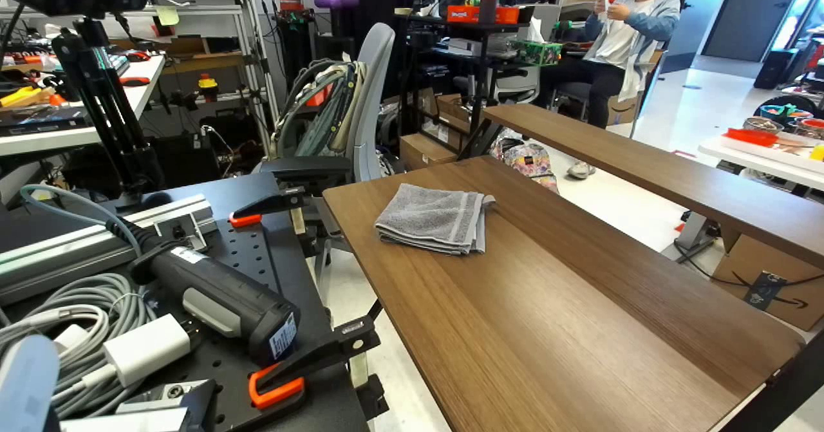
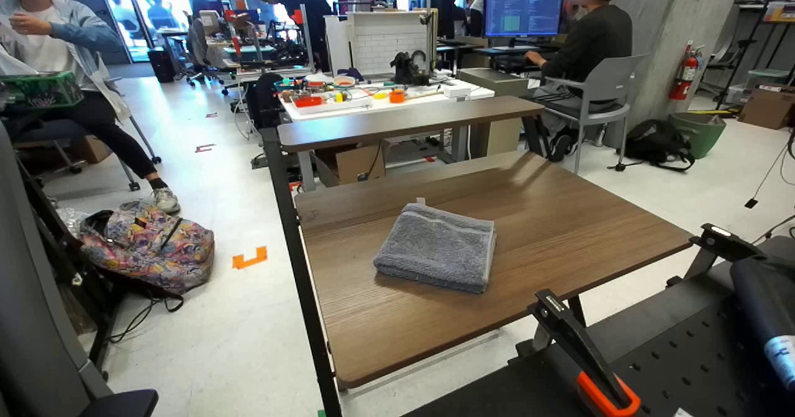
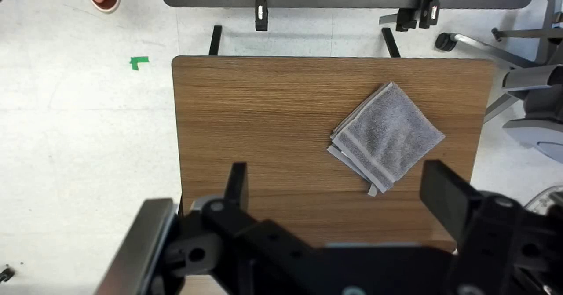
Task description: Move the towel
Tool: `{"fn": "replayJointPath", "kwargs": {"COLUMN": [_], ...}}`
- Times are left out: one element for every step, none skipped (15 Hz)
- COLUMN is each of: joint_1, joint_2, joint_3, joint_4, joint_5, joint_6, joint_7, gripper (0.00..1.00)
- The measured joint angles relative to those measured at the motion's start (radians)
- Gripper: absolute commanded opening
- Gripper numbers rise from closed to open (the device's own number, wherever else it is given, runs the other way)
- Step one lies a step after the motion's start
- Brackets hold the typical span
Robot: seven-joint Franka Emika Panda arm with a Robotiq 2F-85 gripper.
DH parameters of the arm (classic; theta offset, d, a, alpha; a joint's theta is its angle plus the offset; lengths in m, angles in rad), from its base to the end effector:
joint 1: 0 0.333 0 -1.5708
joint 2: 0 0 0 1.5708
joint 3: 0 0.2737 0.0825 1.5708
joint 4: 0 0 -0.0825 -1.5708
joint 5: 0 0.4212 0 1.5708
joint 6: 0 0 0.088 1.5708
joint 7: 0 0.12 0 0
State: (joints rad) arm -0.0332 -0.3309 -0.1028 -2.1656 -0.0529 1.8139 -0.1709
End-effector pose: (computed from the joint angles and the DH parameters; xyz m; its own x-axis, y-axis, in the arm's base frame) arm 0.4975 -0.0748 0.4657 0.9982 0.0539 -0.0250 0.0543 -0.9984 0.0136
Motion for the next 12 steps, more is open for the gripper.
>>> {"fn": "replayJointPath", "kwargs": {"joint_1": [0.000, 0.000, 0.000, 0.000, 0.000, 0.000, 0.000, 0.000, 0.002, 0.006, 0.012, 0.019], "joint_2": [0.000, 0.000, 0.000, 0.000, 0.000, 0.000, 0.000, 0.000, 0.001, 0.005, 0.011, 0.022], "joint_3": [0.000, 0.000, 0.000, 0.000, 0.000, 0.000, 0.000, 0.002, 0.007, 0.013, 0.021, 0.031], "joint_4": [0.000, 0.000, 0.000, 0.000, 0.000, 0.000, -0.002, -0.009, -0.020, -0.035, -0.052, -0.069], "joint_5": [0.000, 0.000, 0.000, 0.000, 0.000, 0.000, 0.001, 0.001, 0.001, 0.001, 0.001, 0.001], "joint_6": [0.000, 0.000, 0.000, 0.000, 0.000, 0.000, 0.003, 0.007, 0.012, 0.018, 0.026, 0.031], "joint_7": [0.000, 0.000, 0.000, 0.000, 0.000, 0.000, 0.000, 0.000, 0.000, -0.001, -0.001, -0.005], "gripper": [1.00, 1.00, 1.00, 1.00, 1.00, 1.00, 1.00, 1.00, 1.00, 1.00, 1.00, 1.00]}}
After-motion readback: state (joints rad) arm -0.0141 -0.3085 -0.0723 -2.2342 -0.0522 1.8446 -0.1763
